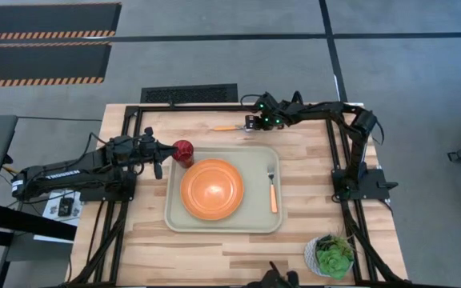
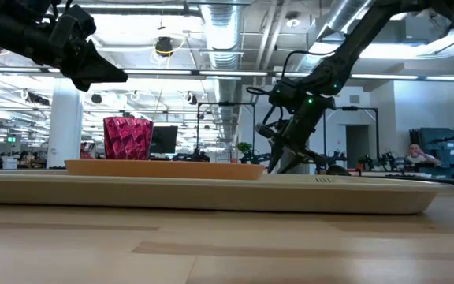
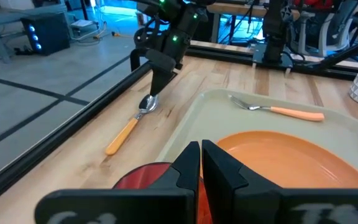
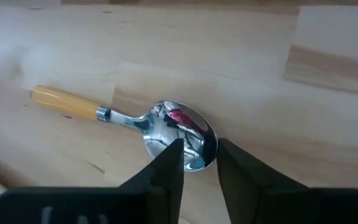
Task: Pick and place plate/cup/fork/spoon on tray
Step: Put the orange spoon between the orange plate and the orange fork on the gray serving tray
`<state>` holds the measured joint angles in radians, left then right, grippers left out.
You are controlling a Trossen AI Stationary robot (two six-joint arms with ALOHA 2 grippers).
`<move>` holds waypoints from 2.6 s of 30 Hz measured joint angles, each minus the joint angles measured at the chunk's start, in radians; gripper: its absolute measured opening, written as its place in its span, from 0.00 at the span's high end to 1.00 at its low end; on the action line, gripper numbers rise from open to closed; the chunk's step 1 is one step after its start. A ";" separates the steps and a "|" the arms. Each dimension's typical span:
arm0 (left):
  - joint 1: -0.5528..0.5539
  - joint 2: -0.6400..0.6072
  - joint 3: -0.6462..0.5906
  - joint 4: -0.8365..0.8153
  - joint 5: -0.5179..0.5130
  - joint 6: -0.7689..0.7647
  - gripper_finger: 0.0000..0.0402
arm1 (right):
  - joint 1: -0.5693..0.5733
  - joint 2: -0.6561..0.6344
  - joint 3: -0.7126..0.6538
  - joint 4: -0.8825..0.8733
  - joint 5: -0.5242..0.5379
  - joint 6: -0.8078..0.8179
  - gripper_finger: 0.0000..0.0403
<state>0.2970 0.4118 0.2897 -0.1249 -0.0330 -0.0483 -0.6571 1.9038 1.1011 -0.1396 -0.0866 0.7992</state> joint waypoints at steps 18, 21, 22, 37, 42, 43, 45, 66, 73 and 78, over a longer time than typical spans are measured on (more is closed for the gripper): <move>0.000 0.000 0.000 -0.020 0.001 0.003 0.98 | 0.002 0.050 0.002 0.117 -0.017 -0.009 0.95; 0.000 0.000 0.000 -0.020 0.002 0.003 0.98 | 0.002 0.042 0.002 0.127 -0.017 -0.053 0.98; 0.000 0.000 0.000 -0.021 0.002 0.003 0.98 | 0.002 0.034 0.002 0.128 -0.016 -0.073 0.98; 0.000 0.000 0.000 -0.020 0.009 -0.007 0.98 | -0.094 -0.391 0.041 -0.236 -0.040 -0.440 0.99; 0.000 0.000 0.000 -0.017 0.009 -0.008 0.98 | -0.101 -0.507 0.186 -0.588 -0.049 -0.602 0.99; 0.000 0.000 0.000 -0.015 0.009 -0.008 0.98 | -0.097 -0.516 0.217 -0.650 -0.065 -0.636 0.99; 0.000 0.000 0.000 -0.015 0.009 -0.008 0.98 | -0.082 -0.522 0.266 -0.759 -0.102 -0.690 0.99; 0.000 0.000 0.000 -0.015 0.010 -0.008 0.98 | 0.267 -0.194 0.311 -0.953 -0.308 -1.053 0.99; 0.000 0.000 0.000 -0.016 0.010 -0.009 0.98 | 0.297 -0.117 0.311 -0.872 -0.338 -1.006 0.99; 0.000 0.000 0.000 -0.018 0.010 -0.009 0.98 | 0.288 -0.095 0.311 -0.852 -0.339 -0.988 0.99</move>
<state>0.2966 0.4122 0.2897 -0.1432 -0.0227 -0.0568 -0.3694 1.8083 1.4125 -0.9915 -0.4252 -0.1886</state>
